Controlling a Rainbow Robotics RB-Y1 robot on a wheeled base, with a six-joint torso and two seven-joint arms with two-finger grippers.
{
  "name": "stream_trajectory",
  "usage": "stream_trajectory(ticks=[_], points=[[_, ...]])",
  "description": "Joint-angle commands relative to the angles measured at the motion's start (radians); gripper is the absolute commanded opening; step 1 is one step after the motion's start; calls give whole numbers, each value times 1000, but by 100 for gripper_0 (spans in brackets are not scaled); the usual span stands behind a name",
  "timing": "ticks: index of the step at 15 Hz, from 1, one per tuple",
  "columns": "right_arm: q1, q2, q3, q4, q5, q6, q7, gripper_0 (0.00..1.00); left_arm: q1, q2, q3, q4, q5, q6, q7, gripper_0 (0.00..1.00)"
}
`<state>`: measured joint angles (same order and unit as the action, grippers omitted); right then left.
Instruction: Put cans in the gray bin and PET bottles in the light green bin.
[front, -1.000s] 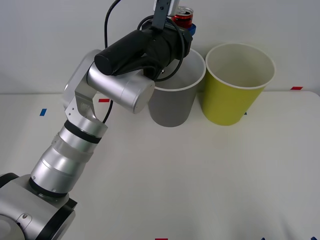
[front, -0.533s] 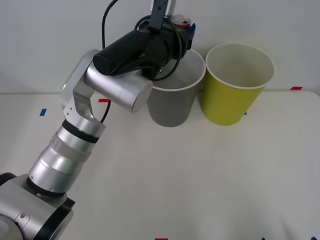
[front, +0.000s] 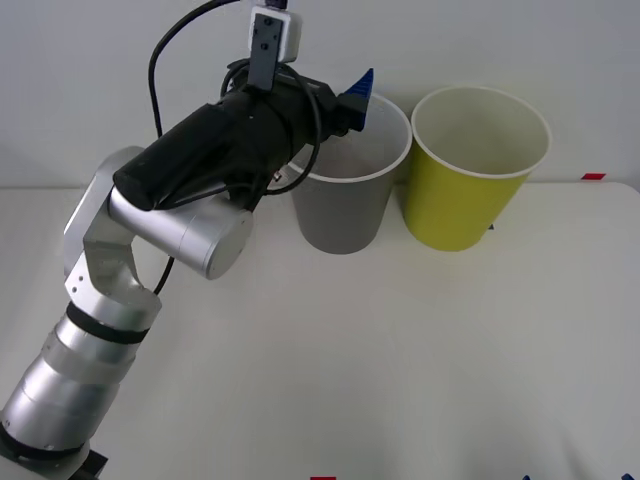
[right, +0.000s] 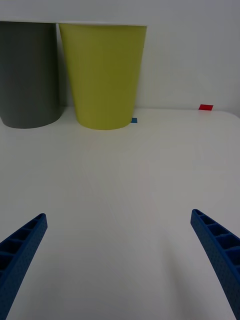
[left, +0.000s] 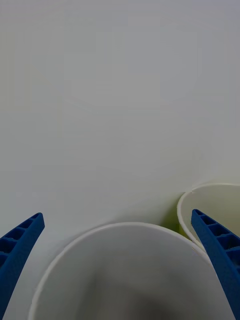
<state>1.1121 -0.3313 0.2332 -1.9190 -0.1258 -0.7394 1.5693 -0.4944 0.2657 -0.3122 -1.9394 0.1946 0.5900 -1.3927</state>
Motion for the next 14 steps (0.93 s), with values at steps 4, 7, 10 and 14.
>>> stream_trajectory(ticks=[4,7,10,14], points=[[0,0,0,0,0,0,0,100,350,106,1,-314,-3,1,-3,100],[0,0,0,0,0,0,0,100,510,107,1,-411,-38,-1,-3,100],[0,0,0,0,0,0,0,100,606,98,1,-444,-47,-1,-5,100],[0,0,0,0,0,0,0,100,705,56,-1,-446,-57,-49,-11,100]])
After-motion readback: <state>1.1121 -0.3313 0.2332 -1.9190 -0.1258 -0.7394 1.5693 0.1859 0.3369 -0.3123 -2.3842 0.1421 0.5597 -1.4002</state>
